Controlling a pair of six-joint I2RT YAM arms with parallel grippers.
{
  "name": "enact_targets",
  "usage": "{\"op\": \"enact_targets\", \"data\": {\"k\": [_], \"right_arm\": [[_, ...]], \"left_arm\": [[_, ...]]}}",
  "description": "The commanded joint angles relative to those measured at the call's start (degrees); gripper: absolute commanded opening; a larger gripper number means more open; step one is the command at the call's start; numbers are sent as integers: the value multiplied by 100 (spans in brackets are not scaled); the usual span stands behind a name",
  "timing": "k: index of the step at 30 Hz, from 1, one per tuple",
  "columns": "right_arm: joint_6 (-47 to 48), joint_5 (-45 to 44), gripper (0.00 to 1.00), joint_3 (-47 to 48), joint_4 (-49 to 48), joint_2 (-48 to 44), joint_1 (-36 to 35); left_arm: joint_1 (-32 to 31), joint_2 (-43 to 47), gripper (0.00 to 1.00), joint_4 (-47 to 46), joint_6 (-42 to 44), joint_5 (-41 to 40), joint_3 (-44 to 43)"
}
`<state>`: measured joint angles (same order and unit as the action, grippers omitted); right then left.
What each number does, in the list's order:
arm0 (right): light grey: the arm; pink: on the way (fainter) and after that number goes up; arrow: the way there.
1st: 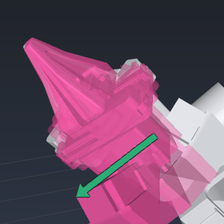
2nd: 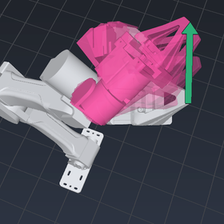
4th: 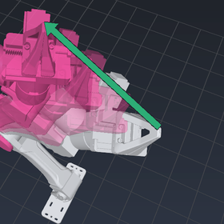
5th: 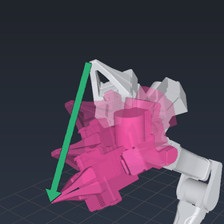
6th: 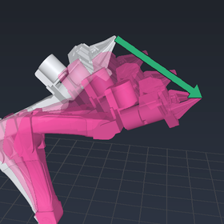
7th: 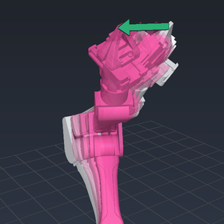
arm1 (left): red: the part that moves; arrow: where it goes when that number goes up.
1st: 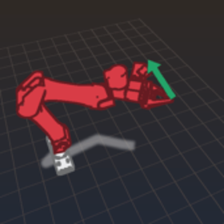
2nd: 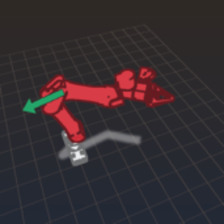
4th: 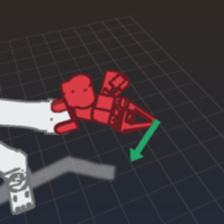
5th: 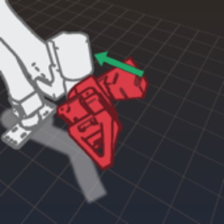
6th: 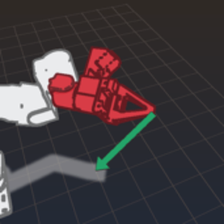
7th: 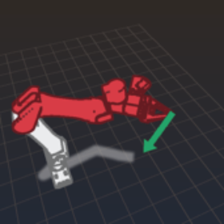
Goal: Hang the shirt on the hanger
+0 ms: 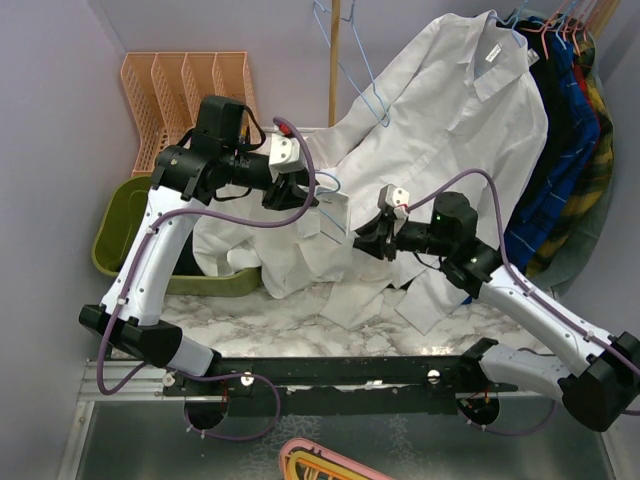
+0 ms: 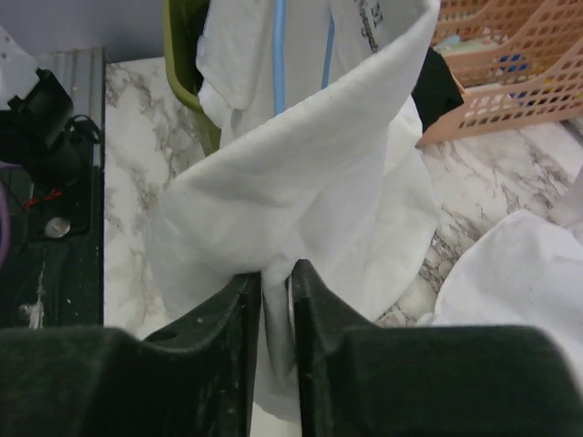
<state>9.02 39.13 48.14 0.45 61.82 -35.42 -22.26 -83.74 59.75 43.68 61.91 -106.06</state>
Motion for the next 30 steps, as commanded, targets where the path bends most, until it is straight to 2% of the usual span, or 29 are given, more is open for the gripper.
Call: {"op": "enact_targets", "data": {"k": [1,2,5,11,13,15,18,19,24,30], "right_arm": [[-770,387,32,4,-795,-111,18],[-842,434,37,50,-767,-38,18],[-1029,392,41,17,-938,146,18],[-1376,335,42,-12,-1520,418,18],[-1450,251,38,0,-1714,496,18],[-1546,231,30,39,-1871,562,22],[-1755,245,5,27,-2167,566,18],[-1841,199,1,3,-2282,520,18],[-2296,98,1,-489,-2730,-6,18],[-2561,272,1,-1075,-2566,-912,18]], "left_arm": [[-33,63,0,-464,-578,-4,-98],[-33,60,0,-504,-634,9,-107],[-33,33,0,-562,-741,46,-162],[-33,39,0,-645,-927,84,-213],[-25,43,0,-670,-984,117,-194],[-24,64,0,-695,-1030,204,-159],[-24,93,0,-748,-1060,238,-51],[-24,100,0,-761,-1063,208,-2],[-25,120,0,-727,-922,87,152],[-24,26,2,-356,-598,19,-8]]}}
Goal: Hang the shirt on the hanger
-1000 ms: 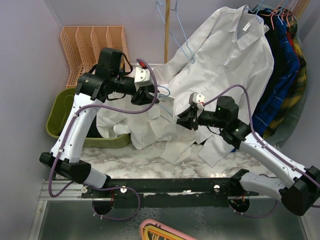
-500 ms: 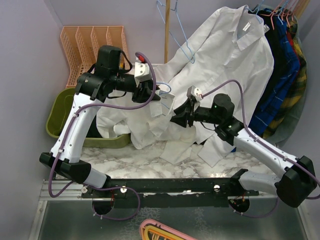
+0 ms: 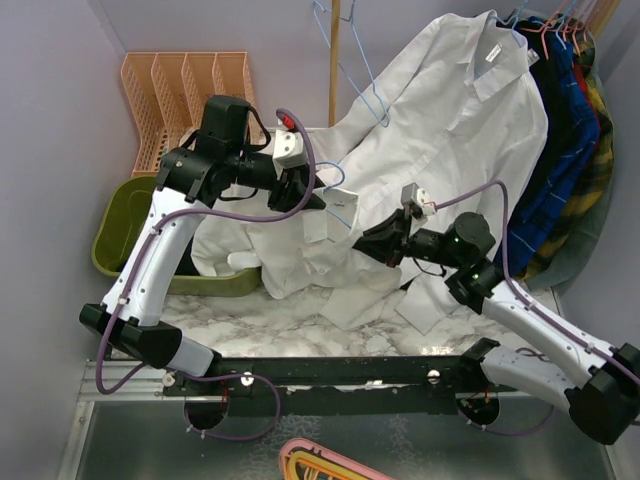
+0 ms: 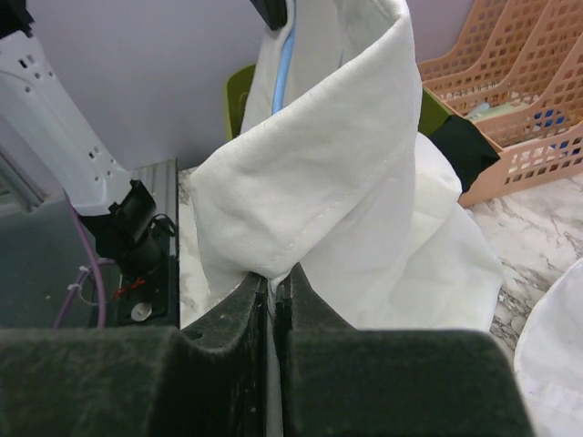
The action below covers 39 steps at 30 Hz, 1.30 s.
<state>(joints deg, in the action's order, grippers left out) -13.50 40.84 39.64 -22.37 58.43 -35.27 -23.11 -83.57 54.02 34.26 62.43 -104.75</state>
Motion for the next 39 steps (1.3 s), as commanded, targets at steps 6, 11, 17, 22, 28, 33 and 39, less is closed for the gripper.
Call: {"op": "enact_targets", "data": {"k": [6,11,17,22,28,33,39], "right_arm": [[-59,-440,1,-194,1091,-1076,4],[-84,-375,1,-106,1829,-1573,3],[-273,-538,1,176,3112,-2008,10],[-667,-1176,1,167,3611,-2389,2],[-890,-1452,1,-64,3266,-2564,2],[-726,-1390,1,77,3193,-2181,2],[-369,-1288,1,301,3229,-1667,2]], "left_arm": [[56,-23,23,1451,1536,-823,-560],[61,76,22,1557,1989,-1955,-324],[227,126,25,801,1645,-3023,76],[290,50,77,1149,1338,-2633,-384],[293,82,62,1487,1184,-2040,-656],[296,121,96,1668,1056,-1160,-634],[261,-275,99,1945,862,153,-1668]]}}
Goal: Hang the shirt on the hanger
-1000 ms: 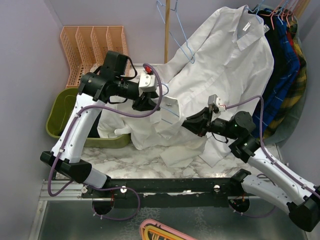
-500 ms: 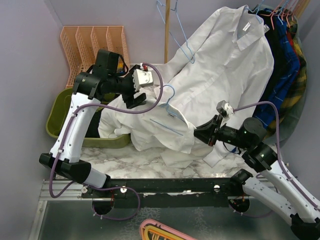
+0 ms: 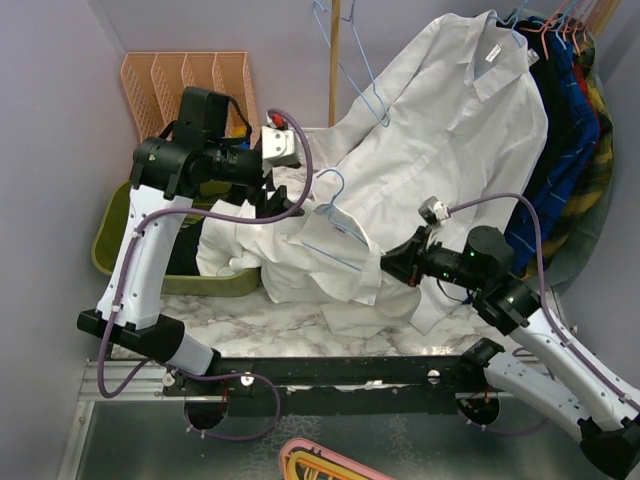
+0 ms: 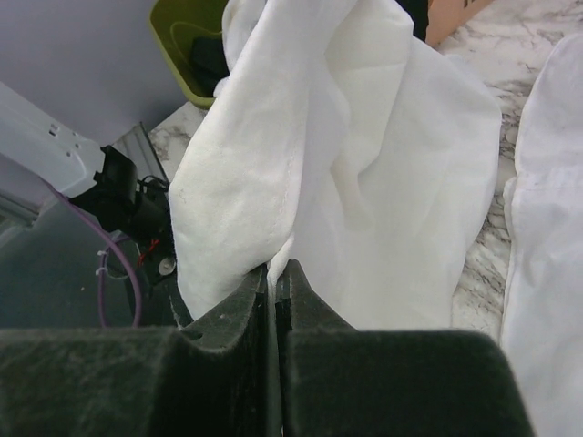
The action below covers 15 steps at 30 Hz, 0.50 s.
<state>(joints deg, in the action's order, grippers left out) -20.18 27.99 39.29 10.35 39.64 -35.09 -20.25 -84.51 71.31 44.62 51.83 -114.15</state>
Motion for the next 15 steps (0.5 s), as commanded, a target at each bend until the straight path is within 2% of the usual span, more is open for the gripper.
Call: {"op": "enact_targets", "data": {"k": [1,6,10,13,15], "right_arm": [[372,63,1,386,-11,305,-15],[816,363,1,615,227,641,-15],[1047,643,1,767,402,836,-14],[1128,738,1,832,470,915,-15],[1144,819,1,829,453,940,-15]], "left_arm": [[-30,-288,99,228,-220,1269,-930],[-147,-1139,99,789,35,1177,-1707],[-205,-1517,99,983,186,898,-1760],[-236,-1516,93,901,229,688,-1746],[-282,-1496,83,885,270,552,-1760]]}}
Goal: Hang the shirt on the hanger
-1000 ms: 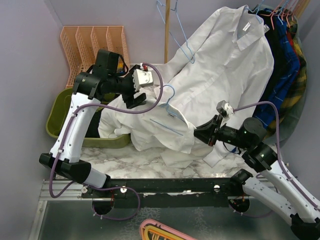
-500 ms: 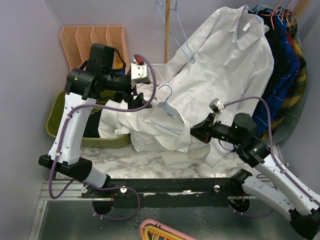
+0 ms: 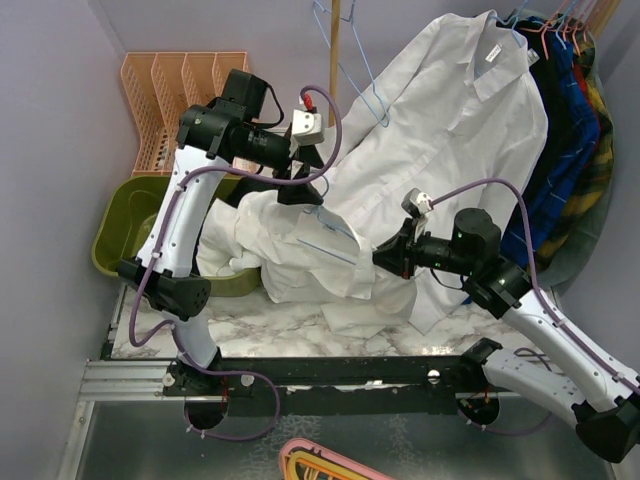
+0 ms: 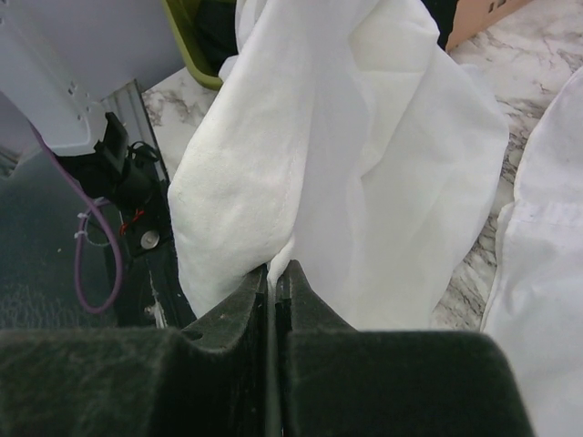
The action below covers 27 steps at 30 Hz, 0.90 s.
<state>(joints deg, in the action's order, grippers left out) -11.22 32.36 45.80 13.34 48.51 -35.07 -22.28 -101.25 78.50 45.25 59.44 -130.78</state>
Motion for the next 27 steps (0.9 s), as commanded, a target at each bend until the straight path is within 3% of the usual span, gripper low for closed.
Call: {"op": "enact_targets", "data": {"k": [1,3,6,7,15,20,27], "right_arm": [[236,406,1,178,137,59,-17],[243,423,1,180,106,79,-17],[231,430,1,201,14,137,-16],[190,416,1,209,-61,164,-17],[-17,679,4,645,-670,705,-17],[-157,1032,21,925,-904,1130,-17],[-369,1205,25,1090,-1249,1366,-17]], "left_arm": [[-108,184,75,154,214,-266,-97],[-173,185,52,147,215,-345,-104],[-244,242,8,108,208,-327,-82],[-267,291,0,39,153,-317,-42],[-382,906,0,-806,-334,-146,642],[-393,1244,0,-1452,-871,-38,813],[-391,1388,0,-1732,-1101,-22,926]]}}
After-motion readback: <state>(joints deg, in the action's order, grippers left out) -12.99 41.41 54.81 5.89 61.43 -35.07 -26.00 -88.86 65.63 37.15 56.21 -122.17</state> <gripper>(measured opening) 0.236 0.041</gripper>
